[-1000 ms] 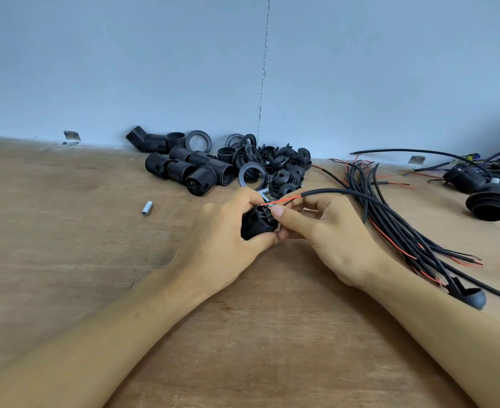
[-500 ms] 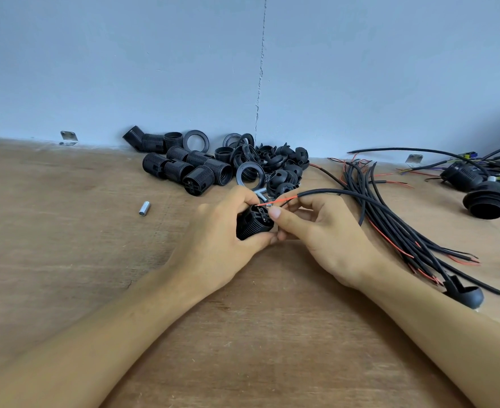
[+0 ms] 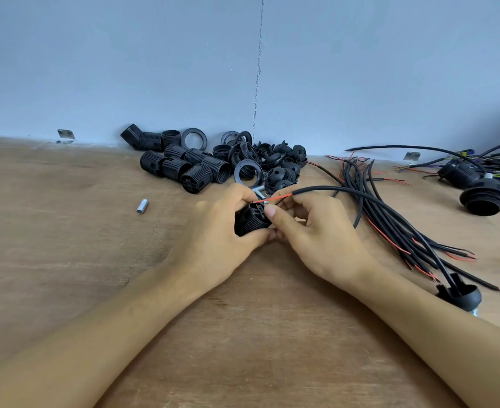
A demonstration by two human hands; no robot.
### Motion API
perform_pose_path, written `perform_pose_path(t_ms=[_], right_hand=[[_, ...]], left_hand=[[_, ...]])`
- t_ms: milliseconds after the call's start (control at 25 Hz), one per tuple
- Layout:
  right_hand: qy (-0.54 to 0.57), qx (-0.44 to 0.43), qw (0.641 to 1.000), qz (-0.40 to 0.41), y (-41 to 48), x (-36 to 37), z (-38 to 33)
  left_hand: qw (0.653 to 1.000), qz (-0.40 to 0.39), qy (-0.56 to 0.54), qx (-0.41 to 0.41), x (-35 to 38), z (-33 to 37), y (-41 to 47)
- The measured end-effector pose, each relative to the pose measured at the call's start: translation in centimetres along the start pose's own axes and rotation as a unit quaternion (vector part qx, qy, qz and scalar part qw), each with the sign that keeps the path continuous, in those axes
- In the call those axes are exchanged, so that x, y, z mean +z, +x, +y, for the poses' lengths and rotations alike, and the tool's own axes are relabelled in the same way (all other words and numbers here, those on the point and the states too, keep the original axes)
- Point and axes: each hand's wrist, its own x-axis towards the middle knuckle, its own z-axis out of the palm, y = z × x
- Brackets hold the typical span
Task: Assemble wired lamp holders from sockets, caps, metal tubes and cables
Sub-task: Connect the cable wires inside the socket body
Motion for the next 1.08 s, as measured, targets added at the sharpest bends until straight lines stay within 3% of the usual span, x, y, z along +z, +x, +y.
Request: perform_pose_path(t_ms=[480,680,1080], right_hand=[[-0.088,-0.039,0.995,0.019,-0.13,0.49,-0.56],[-0.023,0.003,1.0,0.002,-0.18,0.24,-0.53],[-0.026,0.017,1.0,0.003,-0.29,0.43,-0.96]], left_hand=[[1.0,-0.012,0.012,-0.01,0.08,0.18,-0.01],[1.0,-0.007,0.023,0.0,-0.06,0.14,-0.08],[1.0,-0.009,0.016,0.004,0.04,0.19,-0.02]])
